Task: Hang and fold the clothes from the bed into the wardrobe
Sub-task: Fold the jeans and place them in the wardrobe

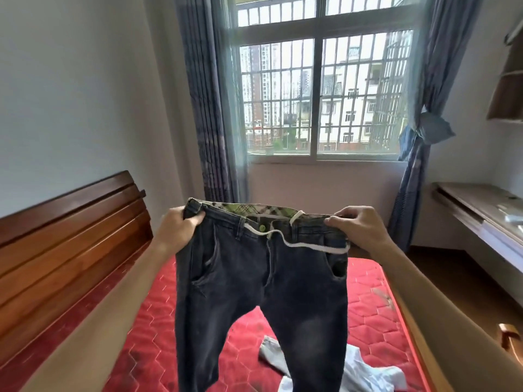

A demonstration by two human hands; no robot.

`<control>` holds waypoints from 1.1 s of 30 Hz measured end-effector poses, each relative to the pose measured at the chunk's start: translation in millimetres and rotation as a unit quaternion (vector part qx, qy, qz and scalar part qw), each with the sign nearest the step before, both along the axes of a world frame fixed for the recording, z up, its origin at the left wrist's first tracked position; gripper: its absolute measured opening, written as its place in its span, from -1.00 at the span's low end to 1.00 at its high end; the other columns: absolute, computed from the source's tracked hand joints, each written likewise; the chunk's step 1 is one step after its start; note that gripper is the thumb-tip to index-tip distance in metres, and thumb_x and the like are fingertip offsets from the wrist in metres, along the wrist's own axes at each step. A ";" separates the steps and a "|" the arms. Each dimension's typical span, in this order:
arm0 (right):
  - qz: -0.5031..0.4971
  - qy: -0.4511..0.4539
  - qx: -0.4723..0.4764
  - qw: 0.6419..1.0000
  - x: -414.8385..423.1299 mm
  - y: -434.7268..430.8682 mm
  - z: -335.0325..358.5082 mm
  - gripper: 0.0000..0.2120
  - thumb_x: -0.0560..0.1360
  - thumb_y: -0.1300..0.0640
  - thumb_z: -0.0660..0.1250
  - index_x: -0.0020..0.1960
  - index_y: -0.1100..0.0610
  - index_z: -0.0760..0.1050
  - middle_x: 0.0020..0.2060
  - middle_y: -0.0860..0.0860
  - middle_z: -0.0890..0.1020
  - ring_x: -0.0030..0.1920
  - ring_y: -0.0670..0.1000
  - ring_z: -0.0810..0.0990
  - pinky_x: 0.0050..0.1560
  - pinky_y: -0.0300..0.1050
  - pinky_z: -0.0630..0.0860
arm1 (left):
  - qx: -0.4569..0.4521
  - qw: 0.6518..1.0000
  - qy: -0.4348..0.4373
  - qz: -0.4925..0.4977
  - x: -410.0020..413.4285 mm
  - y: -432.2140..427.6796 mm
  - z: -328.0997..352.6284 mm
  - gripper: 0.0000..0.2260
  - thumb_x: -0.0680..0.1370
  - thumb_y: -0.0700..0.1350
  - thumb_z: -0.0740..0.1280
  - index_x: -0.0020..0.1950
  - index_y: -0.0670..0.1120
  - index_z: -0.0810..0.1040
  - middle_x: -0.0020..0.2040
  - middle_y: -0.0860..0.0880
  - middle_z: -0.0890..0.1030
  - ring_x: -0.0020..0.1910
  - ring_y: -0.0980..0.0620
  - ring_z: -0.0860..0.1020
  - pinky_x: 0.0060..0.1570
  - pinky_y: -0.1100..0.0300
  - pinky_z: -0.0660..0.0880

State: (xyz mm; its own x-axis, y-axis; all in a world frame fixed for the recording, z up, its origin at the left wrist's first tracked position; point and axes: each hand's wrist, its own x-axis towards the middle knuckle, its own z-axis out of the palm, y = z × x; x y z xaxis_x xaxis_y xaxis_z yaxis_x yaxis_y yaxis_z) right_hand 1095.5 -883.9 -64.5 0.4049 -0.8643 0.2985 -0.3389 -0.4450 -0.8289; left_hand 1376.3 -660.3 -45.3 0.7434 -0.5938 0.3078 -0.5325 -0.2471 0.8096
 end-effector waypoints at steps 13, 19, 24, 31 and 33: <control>0.046 -0.161 -0.014 0.986 78.3 90.7 24.5 -0.76 0.30 -0.13 0.51 -0.32 0.04 0.66 -0.41 -0.08 0.68 -0.32 -0.06 0.67 -0.16 0.03 0.64 | -0.014 0.990 -0.136 -0.017 -108.7 -25.7 12.6 -0.79 0.51 -0.03 0.40 -0.24 -0.14 0.60 -0.40 -0.01 0.56 -0.31 -0.05 0.52 -0.29 0.14 0.37; 0.188 -0.171 0.038 0.966 65.3 114.0 32.4 -0.68 0.29 -0.18 0.55 -0.15 0.05 0.72 -0.25 0.00 0.74 -0.22 -0.08 0.68 -0.06 -0.02 0.63 | -0.007 0.969 -0.007 -0.246 -119.6 -2.1 25.9 -0.88 0.37 -0.23 0.33 -0.12 -0.15 0.59 -0.32 -0.10 0.60 -0.30 0.12 0.57 -0.30 0.20 0.51; 0.182 -0.212 0.055 0.959 55.8 105.3 27.5 -0.88 0.44 0.10 0.52 -0.13 0.16 0.71 -0.22 0.13 0.73 -0.25 -0.06 0.60 -0.10 0.08 0.60 | -0.086 0.936 0.154 -0.304 -115.9 16.1 20.9 -0.52 0.47 -0.59 0.10 0.24 -0.28 0.59 0.12 -0.27 0.67 0.13 -0.16 0.66 0.21 -0.07 0.57; 0.243 -0.225 0.076 0.940 54.9 120.7 29.3 -0.83 0.52 0.10 0.42 -0.05 0.19 0.71 -0.16 0.13 0.72 -0.19 -0.10 0.61 -0.09 -0.18 0.57 | -0.115 0.988 -0.015 -0.097 -39.9 37.0 0.8 -0.15 0.32 0.28 0.52 0.53 0.16 0.25 0.49 0.05 0.34 0.42 0.15 0.36 0.33 0.19 0.38; 0.238 -0.255 0.108 0.931 61.3 121.6 32.0 -0.79 0.54 0.07 0.39 -0.05 0.20 0.70 -0.16 0.11 0.70 -0.14 -0.03 0.61 -0.04 -0.07 0.57 | -0.057 0.980 0.035 -0.188 -22.3 44.9 -7.4 0.09 0.17 0.37 0.56 0.58 0.15 0.13 0.52 0.10 0.29 0.46 0.23 0.31 0.33 0.29 0.31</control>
